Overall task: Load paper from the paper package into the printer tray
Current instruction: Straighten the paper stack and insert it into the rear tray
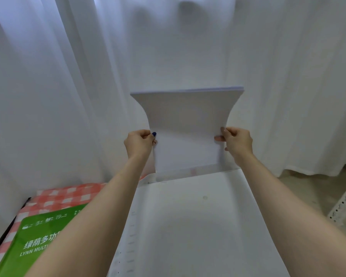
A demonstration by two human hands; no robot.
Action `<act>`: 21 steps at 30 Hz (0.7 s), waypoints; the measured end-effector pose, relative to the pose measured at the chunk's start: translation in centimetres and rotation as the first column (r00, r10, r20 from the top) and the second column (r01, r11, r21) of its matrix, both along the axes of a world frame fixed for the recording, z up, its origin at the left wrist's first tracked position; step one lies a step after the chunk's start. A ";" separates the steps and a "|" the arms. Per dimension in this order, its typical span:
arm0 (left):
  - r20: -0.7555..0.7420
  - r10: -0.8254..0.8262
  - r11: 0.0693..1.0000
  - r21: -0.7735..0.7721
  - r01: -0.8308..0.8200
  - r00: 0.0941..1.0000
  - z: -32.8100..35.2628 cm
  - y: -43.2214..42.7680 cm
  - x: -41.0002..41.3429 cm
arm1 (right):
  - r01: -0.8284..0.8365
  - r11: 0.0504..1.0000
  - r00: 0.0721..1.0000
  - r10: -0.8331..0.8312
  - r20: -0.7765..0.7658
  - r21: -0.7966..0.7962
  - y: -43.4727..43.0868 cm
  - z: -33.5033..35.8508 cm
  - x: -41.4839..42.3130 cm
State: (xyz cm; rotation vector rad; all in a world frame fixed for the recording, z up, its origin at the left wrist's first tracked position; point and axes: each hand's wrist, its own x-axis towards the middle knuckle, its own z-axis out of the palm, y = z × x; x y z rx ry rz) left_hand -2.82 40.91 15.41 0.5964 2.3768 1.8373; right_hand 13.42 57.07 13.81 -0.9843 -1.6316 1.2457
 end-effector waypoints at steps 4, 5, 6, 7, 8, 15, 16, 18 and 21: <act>-0.016 -0.017 0.998 -0.055 0.016 1.000 -1.0 0.6 -0.1 | 0.045 0.999 0.998 -0.044 0.036 -0.016 0.3 -1.1 -0.3; -0.035 -0.020 0.997 -0.070 0.018 0.999 -1.1 0.7 0.0 | 0.062 0.998 0.997 -0.061 0.047 -0.023 0.4 -1.4 -0.2; -0.057 -0.024 0.997 -0.078 0.020 0.998 -1.3 0.9 0.0 | 0.078 0.997 0.996 -0.077 0.055 -0.029 0.6 -1.6 -0.2; -0.072 -0.027 0.997 -0.074 0.022 0.997 -1.4 1.1 0.0 | 0.094 0.995 0.994 -0.092 0.060 -0.033 0.7 -1.8 -0.2; -0.082 -0.027 0.998 -0.067 0.021 0.996 -1.5 1.2 0.1 | 0.109 0.993 0.992 -0.107 0.060 -0.038 0.9 -1.9 -0.2; -0.136 0.004 0.996 -0.090 -0.016 0.991 -1.4 1.5 0.3 | 0.134 0.990 0.990 -0.132 0.056 -0.037 1.2 -1.9 -0.3; -0.153 0.004 0.995 -0.093 -0.018 0.988 -1.5 1.5 0.4 | 0.135 0.990 0.990 -0.133 0.047 -0.043 1.2 -1.8 -0.5; -0.173 0.008 0.996 -0.081 -0.022 0.985 -1.7 1.4 0.4 | 0.137 0.989 0.990 -0.136 0.025 -0.055 1.2 -1.8 -0.8; -0.198 0.044 0.996 -0.070 -0.059 0.979 -2.2 1.3 0.0 | 0.137 0.989 0.991 -0.136 0.011 -0.053 1.5 -1.8 -1.0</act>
